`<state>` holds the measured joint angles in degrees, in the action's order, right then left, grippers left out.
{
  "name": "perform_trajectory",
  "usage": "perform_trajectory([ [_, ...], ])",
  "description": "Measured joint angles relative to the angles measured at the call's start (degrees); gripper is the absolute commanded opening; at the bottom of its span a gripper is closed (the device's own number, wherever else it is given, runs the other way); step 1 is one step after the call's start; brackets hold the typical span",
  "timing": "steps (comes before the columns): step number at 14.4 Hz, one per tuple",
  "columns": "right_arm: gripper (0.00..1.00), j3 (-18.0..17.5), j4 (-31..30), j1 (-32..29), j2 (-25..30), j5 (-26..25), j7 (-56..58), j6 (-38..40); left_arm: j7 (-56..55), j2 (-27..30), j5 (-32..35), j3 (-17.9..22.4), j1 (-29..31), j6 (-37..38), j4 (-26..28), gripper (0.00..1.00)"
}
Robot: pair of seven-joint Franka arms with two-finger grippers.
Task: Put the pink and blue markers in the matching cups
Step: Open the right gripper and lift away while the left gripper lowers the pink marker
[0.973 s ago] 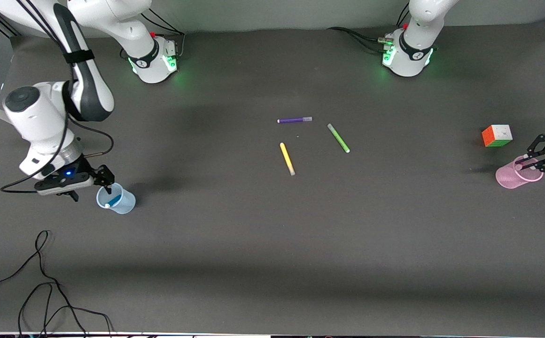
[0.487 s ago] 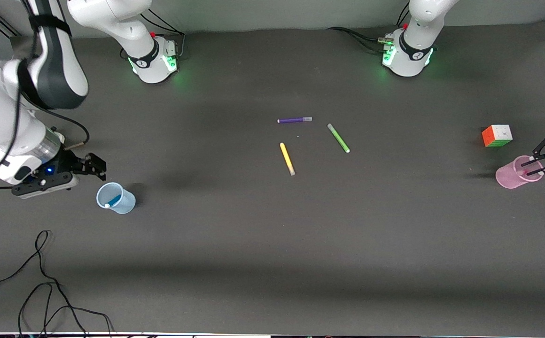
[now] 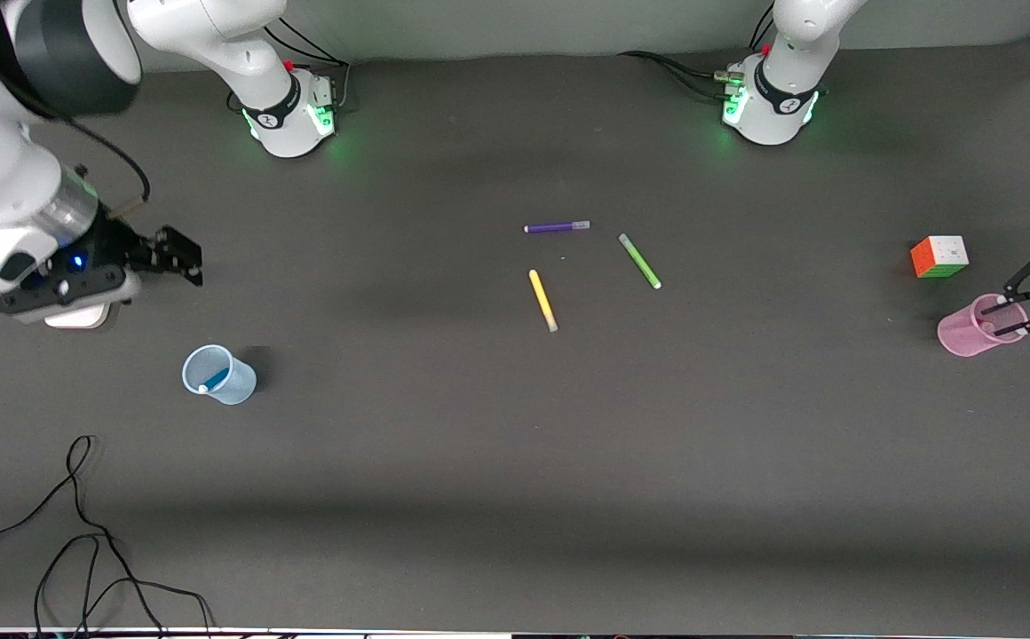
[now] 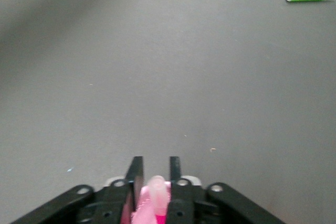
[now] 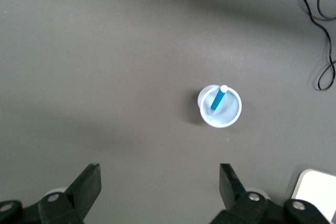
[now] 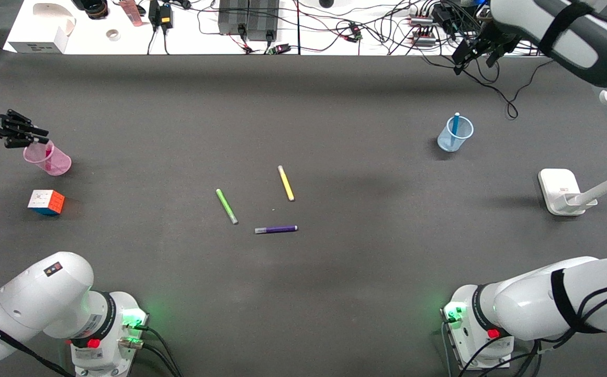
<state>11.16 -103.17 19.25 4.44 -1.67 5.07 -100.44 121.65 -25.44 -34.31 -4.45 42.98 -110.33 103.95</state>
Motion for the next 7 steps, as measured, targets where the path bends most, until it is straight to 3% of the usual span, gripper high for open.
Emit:
perform_trajectory([
  [3, 1.00, 0.1, 1.2, -0.1, 2.1, 0.0, 0.0, 2.4, -14.0, 2.9, 3.9, -0.6, -2.7, 1.2, -2.8, 0.17],
  [4, 1.00, 0.2, 1.2, -0.2, 2.7, 0.0, 0.0, 2.7, -19.9, 4.8, 6.0, -0.8, -4.4, 1.8, -3.5, 0.21],
  [7, 1.00, 0.4, 0.3, -0.2, 4.4, 0.0, -0.8, 3.1, -40.9, 11.8, 13.6, -1.0, -10.6, 7.1, -5.0, 0.18],
])
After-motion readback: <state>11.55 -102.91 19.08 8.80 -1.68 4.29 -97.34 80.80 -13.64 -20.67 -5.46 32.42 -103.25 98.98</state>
